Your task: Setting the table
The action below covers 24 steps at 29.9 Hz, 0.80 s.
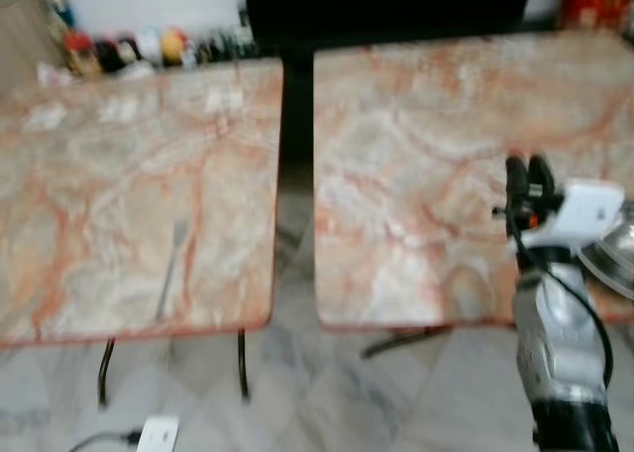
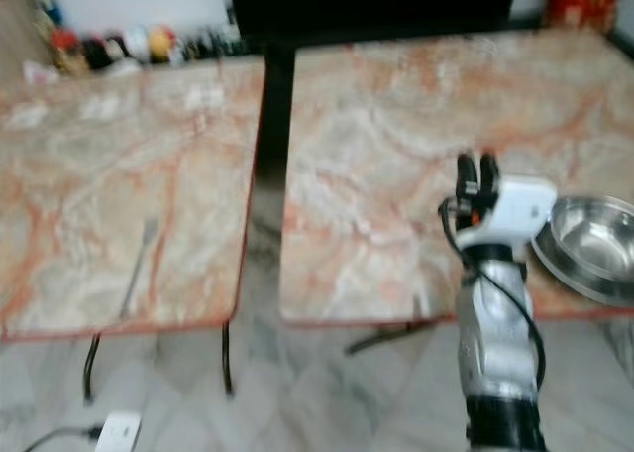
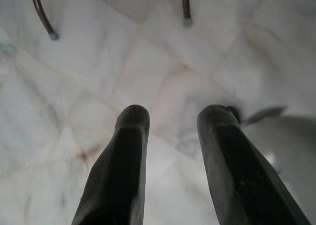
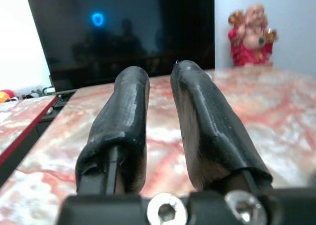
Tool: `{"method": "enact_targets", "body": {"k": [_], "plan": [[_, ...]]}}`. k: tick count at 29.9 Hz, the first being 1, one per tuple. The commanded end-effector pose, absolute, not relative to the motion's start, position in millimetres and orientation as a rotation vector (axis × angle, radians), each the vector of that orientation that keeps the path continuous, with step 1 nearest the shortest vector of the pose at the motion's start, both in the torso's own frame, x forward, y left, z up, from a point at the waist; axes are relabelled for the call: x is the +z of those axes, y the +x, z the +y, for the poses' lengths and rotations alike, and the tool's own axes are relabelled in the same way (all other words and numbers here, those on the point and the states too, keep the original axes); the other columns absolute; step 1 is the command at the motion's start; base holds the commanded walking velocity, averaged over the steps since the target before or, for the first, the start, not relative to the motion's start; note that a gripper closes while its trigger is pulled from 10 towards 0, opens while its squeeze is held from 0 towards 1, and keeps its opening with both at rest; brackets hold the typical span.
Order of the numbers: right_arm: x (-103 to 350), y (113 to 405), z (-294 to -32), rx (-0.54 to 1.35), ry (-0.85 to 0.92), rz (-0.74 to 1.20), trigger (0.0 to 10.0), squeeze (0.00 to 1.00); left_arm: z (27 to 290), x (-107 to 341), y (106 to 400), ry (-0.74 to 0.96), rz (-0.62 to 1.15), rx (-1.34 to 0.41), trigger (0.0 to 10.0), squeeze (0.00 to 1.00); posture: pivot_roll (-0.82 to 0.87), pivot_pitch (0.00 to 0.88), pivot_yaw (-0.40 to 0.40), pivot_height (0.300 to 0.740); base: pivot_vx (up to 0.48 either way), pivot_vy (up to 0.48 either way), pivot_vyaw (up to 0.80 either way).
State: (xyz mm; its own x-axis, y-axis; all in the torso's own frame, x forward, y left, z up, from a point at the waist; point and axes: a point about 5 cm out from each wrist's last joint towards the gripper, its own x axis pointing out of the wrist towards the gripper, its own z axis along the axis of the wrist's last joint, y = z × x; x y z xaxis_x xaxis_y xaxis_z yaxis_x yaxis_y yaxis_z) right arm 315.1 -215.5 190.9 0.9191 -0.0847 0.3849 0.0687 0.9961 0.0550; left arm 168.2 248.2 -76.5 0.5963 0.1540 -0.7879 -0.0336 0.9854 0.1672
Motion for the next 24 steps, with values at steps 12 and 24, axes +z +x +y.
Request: {"method": "enact_targets", "body": {"k": [12, 24], "plan": [[183, 318, -194, -0.024, 0.077, -0.365, 10.0, 0.0, 238, -84, 157, 0.122, 0.956, 0.126, 10.0, 0.0, -0.1, 0.0, 0.041, 0.74, 0.0, 0.48, 0.0], [178, 318, -193, -0.029, 0.081, -0.347, 10.0, 0.0, 242, -81, 162, 0.124, 0.934, 0.133, 10.0, 0.0, -0.09, 0.017, 0.042, 0.74, 0.0, 0.48, 0.0]]}}
